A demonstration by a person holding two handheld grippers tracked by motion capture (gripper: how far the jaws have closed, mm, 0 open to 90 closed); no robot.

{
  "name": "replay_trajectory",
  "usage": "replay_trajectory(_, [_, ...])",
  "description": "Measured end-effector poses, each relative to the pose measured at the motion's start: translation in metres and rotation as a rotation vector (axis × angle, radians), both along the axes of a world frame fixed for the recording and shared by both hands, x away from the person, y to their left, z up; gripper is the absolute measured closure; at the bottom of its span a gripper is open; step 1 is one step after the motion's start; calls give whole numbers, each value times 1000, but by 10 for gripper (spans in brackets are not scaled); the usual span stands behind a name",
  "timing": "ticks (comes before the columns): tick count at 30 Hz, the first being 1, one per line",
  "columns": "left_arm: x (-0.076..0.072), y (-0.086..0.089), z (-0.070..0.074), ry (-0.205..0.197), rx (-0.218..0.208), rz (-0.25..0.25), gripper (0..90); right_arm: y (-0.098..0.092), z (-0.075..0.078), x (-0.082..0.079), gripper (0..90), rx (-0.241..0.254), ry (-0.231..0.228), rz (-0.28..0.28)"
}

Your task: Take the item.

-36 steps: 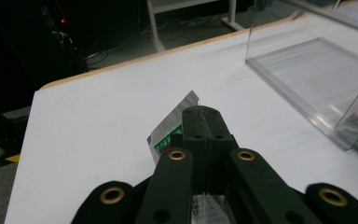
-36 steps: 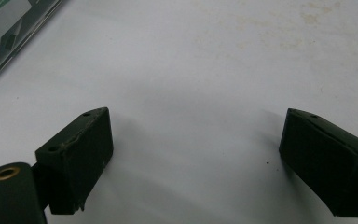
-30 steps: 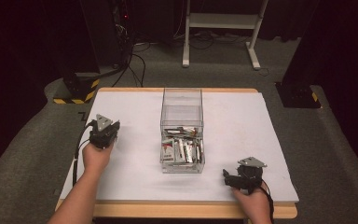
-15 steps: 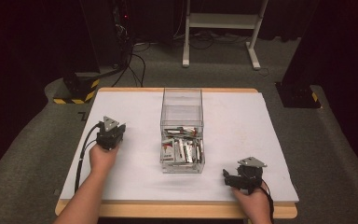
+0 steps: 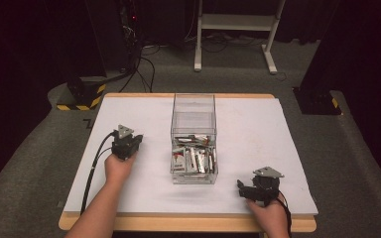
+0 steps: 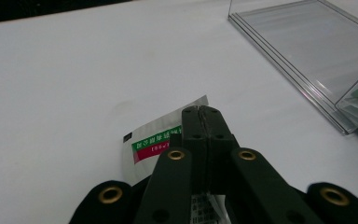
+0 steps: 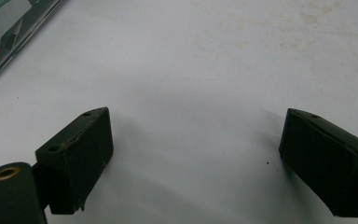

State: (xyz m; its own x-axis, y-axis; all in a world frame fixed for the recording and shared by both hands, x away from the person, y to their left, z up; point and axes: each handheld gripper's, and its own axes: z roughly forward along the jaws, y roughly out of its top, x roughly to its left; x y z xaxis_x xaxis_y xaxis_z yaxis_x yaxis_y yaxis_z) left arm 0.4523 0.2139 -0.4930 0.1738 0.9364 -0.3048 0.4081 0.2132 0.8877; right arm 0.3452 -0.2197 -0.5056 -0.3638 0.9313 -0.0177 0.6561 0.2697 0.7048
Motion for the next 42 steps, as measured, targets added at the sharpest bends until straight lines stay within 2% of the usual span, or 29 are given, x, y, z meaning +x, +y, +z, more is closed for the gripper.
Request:
replay_trajectory(4, [1, -5, -5, 14, 5, -8, 888, 0, 0, 0, 94, 0, 0, -1])
replay_trajectory(5, [1, -5, -6, 22, 19, -17, 888, 0, 0, 0, 94, 0, 0, -1])
replay_trajectory(10, [2, -9, -11, 29, -18, -2, 864, 0, 0, 0, 94, 0, 0, -1])
replay_trajectory(13, [0, -9, -10, 35, -29, -17, 821, 0, 0, 0, 94, 0, -1, 0])
replay_trajectory(17, [-4, -10, -5, 13, -54, -32, 740, 0, 0, 0, 94, 0, 0, 0])
replay_trajectory(19, [-6, -11, -1, 6, -93, -24, 694, 0, 0, 0, 94, 0, 0, 0])
replay_trajectory(21, [-7, -10, 1, 1, -103, -27, 665, 0, 0, 0, 94, 0, 0, 0])
replay_trajectory(25, [-14, -10, 6, -10, -86, -39, 620, 0, 0, 0, 94, 0, 1, -1])
replay_trajectory(27, [-18, -9, 9, -15, -101, -36, 598, 0, 0, 0, 94, 1, 1, -2])
replay_trajectory(33, [-32, 0, 16, -5, -96, -33, 556, 0, 0, 0, 94, 0, 1, -1])
replay_trajectory(37, [-38, 9, 17, 17, -68, -28, 546, 0, 0, 0, 94, 0, 4, -2])
replay_trajectory(42, [-46, 21, 15, 24, -76, -18, 525, 0, 0, 0, 94, 0, 2, -1])
